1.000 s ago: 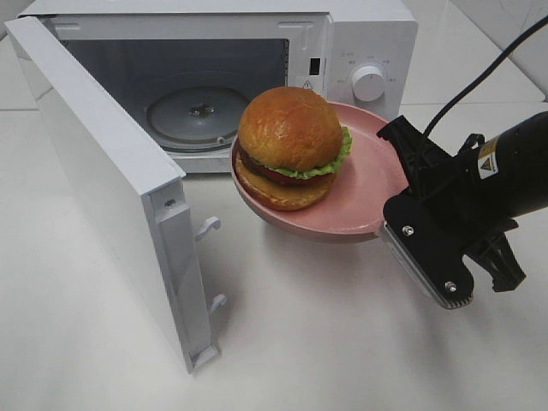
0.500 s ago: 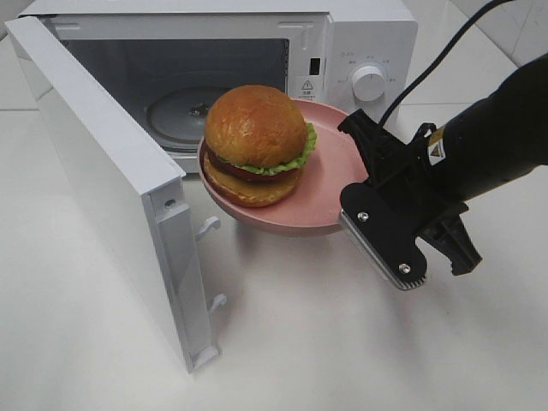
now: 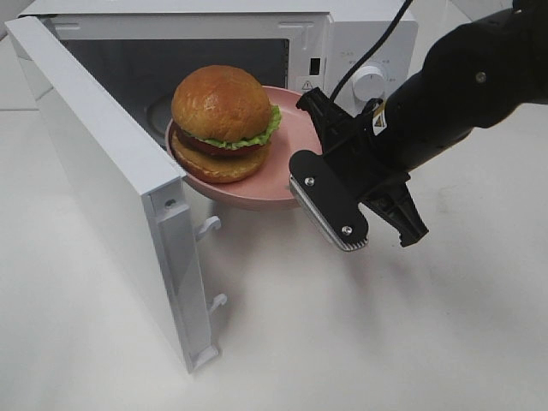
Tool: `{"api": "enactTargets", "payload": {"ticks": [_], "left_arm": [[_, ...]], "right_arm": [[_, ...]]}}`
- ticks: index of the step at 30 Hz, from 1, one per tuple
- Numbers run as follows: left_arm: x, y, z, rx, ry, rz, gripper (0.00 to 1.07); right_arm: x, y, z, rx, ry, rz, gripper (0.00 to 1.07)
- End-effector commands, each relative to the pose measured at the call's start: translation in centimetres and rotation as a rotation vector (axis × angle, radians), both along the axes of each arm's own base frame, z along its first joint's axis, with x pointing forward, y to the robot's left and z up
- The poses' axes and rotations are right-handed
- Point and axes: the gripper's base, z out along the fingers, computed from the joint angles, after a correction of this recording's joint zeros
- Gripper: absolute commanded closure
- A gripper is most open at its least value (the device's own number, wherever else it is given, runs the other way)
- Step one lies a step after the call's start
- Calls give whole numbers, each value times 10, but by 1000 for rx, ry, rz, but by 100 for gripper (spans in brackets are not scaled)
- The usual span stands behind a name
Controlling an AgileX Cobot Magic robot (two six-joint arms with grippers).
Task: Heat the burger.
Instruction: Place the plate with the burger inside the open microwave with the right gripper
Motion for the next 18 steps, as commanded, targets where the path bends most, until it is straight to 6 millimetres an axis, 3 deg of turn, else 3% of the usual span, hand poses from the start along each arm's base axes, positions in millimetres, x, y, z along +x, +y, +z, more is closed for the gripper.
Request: {"api": "enactTargets", "payload": {"ticks": [1,18], "left_arm": [[-2,0,0,-7,-17,-2,9],[-2,0,0,-7,-17,-2,9]], "right_arm": [[11,8,14,68,-41,-30,107],[41,30,17,56,11,-42,107]]}}
